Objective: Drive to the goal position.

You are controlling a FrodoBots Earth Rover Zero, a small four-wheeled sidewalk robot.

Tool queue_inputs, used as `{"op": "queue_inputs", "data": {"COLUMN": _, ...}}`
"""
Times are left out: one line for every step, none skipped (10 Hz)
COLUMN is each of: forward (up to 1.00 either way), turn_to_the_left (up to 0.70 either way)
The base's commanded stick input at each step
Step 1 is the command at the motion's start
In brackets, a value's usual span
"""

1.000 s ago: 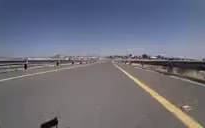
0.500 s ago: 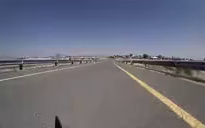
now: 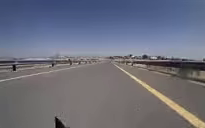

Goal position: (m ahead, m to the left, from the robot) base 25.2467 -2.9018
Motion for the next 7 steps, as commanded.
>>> {"op": "queue_inputs", "data": {"forward": 1.0, "turn_to_the_left": 0.0}}
{"op": "queue_inputs", "data": {"forward": 1.0, "turn_to_the_left": 0.0}}
{"op": "queue_inputs", "data": {"forward": 1.0, "turn_to_the_left": 0.0}}
{"op": "queue_inputs", "data": {"forward": 1.0, "turn_to_the_left": 0.0}}
{"op": "queue_inputs", "data": {"forward": 1.0, "turn_to_the_left": 0.0}}
{"op": "queue_inputs", "data": {"forward": 1.0, "turn_to_the_left": 0.0}}
{"op": "queue_inputs", "data": {"forward": 1.0, "turn_to_the_left": 0.0}}
